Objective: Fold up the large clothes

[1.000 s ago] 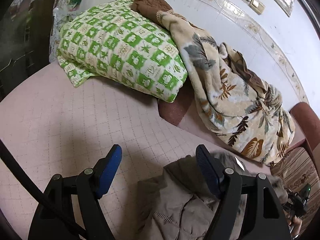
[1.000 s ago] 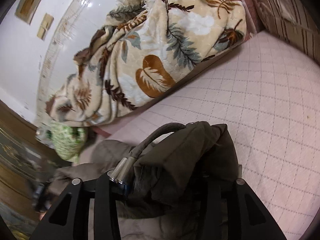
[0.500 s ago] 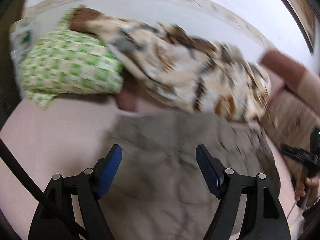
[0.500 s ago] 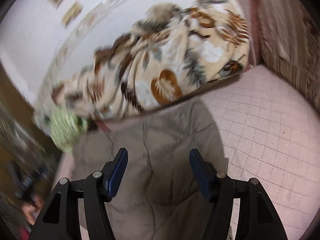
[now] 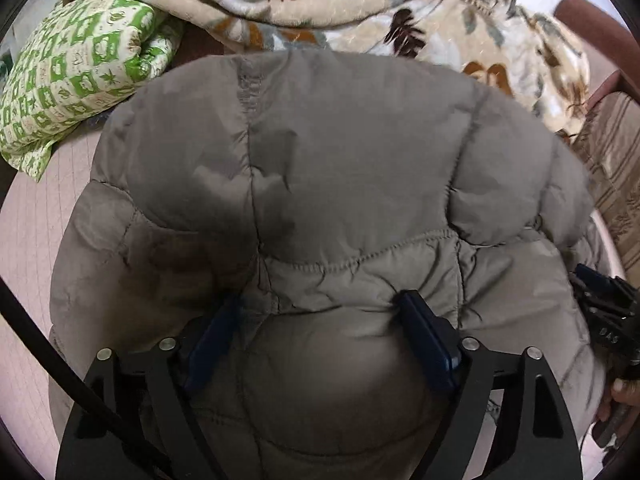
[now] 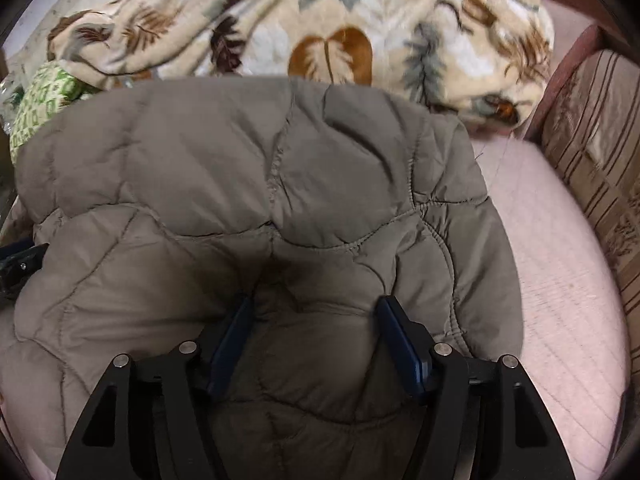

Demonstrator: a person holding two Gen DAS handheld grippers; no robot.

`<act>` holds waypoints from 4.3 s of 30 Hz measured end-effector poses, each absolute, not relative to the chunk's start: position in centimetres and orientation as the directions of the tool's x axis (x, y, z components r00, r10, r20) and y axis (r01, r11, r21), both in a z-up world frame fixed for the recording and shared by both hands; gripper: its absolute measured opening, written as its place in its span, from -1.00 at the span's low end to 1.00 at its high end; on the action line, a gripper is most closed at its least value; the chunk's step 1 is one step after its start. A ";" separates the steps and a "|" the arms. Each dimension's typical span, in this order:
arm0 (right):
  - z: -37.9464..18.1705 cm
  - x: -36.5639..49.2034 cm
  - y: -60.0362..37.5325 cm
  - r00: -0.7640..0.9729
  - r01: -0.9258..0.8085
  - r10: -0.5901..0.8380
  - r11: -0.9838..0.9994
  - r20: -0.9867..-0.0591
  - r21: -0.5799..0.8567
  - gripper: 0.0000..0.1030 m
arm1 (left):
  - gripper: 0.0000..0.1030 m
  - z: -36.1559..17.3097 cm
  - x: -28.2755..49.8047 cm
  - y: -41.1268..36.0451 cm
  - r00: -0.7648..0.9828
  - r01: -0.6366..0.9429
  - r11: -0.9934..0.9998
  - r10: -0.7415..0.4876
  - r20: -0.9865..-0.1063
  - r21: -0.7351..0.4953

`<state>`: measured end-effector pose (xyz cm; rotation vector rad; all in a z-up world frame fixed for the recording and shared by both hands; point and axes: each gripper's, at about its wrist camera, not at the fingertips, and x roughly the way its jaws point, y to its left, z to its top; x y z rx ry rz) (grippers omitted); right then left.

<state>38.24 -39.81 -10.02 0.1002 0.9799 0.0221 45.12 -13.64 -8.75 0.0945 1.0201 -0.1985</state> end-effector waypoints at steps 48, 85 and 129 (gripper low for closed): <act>-7.0 27.4 -29.0 0.677 -0.055 0.155 0.986 -0.720 0.160 0.28 | 0.66 -6.7 30.9 -11.8 0.658 0.244 0.969 -0.129 -0.742 0.047; -8.5 25.6 -40.8 0.630 0.198 0.150 0.918 -0.762 0.344 0.35 | 0.69 -4.7 32.4 -3.9 0.634 0.070 0.997 -0.066 -0.771 -0.028; -11.0 15.7 -51.6 0.707 0.384 0.394 0.483 -0.587 0.787 0.50 | 0.72 -7.9 30.1 10.2 0.509 -0.200 0.822 -0.378 -0.773 -0.534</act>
